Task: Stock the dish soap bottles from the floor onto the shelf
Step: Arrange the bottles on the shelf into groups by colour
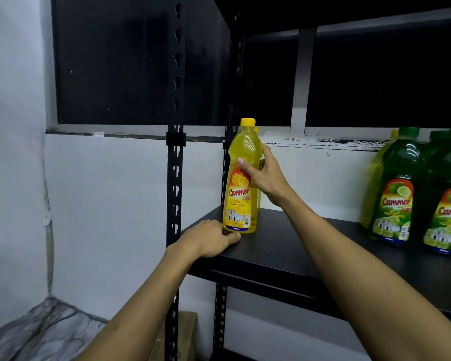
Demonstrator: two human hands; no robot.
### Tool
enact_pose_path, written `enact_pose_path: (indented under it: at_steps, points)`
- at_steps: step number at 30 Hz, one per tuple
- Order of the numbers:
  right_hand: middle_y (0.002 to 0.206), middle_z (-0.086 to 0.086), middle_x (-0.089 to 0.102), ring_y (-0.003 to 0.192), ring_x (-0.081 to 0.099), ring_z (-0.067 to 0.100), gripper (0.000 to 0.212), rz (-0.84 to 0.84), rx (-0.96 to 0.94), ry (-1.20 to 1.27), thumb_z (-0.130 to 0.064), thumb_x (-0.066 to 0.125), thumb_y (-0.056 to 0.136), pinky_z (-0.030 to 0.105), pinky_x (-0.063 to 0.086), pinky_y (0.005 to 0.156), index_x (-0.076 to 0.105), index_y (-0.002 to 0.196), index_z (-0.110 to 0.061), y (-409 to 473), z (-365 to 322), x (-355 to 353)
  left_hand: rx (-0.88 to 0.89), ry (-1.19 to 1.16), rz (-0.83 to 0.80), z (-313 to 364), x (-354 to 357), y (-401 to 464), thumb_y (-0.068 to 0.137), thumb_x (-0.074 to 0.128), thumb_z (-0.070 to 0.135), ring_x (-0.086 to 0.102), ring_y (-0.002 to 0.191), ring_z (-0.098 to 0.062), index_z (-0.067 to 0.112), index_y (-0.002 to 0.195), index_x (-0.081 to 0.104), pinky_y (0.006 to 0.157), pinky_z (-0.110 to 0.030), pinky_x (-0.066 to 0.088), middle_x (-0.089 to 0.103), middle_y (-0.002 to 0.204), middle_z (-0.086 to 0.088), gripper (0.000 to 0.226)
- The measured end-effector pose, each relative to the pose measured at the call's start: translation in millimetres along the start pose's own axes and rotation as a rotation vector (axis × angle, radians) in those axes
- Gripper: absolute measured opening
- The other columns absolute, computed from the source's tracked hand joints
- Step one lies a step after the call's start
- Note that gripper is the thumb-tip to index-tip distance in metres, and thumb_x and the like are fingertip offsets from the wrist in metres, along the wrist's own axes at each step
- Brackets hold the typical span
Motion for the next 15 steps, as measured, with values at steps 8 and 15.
enact_pose_path:
  at_steps: [8,15]
  points:
    - [0.130,-0.002,0.057,0.109,0.063,0.011,0.064,0.012,-0.015,-0.008,-0.036,0.069,0.092,0.034,0.059,0.088,0.036,0.146,-0.025,7,7,5,-0.048,-0.055,0.098,-3,-2,-4,0.091,0.046,0.067,0.061,0.102,-0.020,0.026,0.125,0.060,0.090,-0.040,0.052,0.065,0.116,-0.002,0.055]
    - [0.128,-0.004,0.057,0.110,0.062,0.012,0.063,0.004,-0.026,-0.016,-0.037,0.069,0.091,0.034,0.058,0.089,0.037,0.144,-0.026,8,7,6,-0.029,-0.108,0.145,6,-9,-15,0.094,0.052,0.059,0.059,0.112,-0.023,0.029,0.133,0.054,0.087,-0.034,0.046,0.062,0.126,-0.003,0.050]
Point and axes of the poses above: each hand's wrist, its own y-axis towards the middle knuckle, its own x-axis out of the palm, z = x × y, the point moved 7 cm from there along y, towards the middle knuckle
